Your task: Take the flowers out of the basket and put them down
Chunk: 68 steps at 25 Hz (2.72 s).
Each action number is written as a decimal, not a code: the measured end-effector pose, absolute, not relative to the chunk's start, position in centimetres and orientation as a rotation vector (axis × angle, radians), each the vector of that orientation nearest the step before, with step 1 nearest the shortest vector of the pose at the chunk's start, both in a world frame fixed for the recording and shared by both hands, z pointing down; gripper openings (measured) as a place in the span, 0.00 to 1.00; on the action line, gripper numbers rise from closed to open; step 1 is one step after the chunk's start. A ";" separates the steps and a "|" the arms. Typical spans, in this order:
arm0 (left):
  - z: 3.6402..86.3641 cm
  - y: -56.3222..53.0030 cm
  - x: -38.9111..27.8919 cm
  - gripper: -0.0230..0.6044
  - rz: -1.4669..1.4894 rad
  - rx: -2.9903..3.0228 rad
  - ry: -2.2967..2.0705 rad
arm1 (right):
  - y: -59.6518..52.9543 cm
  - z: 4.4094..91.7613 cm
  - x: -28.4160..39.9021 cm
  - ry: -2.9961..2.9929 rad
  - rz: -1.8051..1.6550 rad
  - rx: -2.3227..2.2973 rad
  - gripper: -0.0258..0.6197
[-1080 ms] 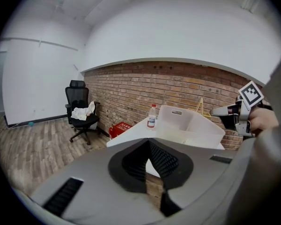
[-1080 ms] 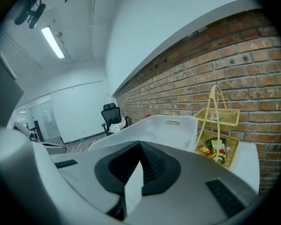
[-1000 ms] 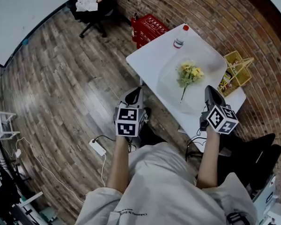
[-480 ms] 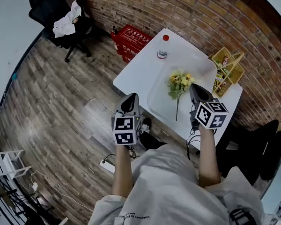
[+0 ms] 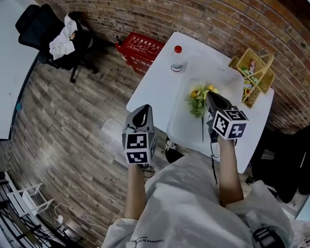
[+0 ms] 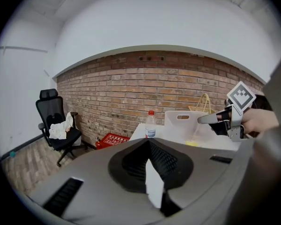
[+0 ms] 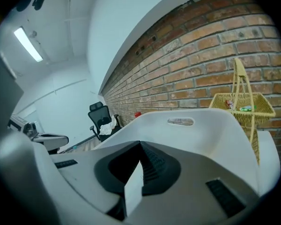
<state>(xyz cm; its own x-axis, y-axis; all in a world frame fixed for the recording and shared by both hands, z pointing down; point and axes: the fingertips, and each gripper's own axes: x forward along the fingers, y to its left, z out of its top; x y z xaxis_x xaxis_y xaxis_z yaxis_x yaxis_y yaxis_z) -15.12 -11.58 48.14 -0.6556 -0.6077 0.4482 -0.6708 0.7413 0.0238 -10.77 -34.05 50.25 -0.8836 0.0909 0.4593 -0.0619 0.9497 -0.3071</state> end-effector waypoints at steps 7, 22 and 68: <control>48.1 -13.5 -18.8 0.08 0.285 1.083 -2.471 | -34.3 52.5 -12.9 -2.585 0.487 0.057 0.04; 48.7 -22.8 -23.0 0.08 0.245 1.511 -2.266 | -36.4 53.0 -9.7 -2.543 0.473 0.374 0.07; 55.5 -18.7 -26.7 0.08 0.343 1.919 -1.762 | -35.5 71.5 -3.5 -1.784 0.341 0.366 0.14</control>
